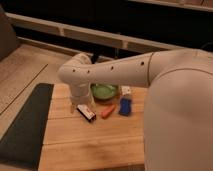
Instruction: Place the bottle in the ceramic bowl
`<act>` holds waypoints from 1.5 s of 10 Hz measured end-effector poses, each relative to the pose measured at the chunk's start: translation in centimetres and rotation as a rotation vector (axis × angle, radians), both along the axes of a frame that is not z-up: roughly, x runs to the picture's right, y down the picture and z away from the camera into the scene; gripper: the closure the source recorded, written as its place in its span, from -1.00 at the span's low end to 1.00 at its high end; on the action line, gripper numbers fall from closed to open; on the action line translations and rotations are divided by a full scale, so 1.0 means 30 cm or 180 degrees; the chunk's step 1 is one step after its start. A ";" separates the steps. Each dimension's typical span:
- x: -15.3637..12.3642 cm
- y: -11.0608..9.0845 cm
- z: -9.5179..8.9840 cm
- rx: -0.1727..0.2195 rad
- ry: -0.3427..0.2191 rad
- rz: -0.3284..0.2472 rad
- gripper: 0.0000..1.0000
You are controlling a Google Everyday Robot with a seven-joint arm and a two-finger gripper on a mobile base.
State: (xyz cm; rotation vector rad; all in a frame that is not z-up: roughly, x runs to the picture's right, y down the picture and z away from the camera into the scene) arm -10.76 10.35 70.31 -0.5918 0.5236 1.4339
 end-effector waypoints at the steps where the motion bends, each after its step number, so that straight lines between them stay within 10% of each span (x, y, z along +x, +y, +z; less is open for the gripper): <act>1: 0.000 0.000 0.000 0.0001 0.0000 0.0000 -0.30; 15: 0.110 -0.023 0.034 0.0086 0.0184 0.0178 -0.30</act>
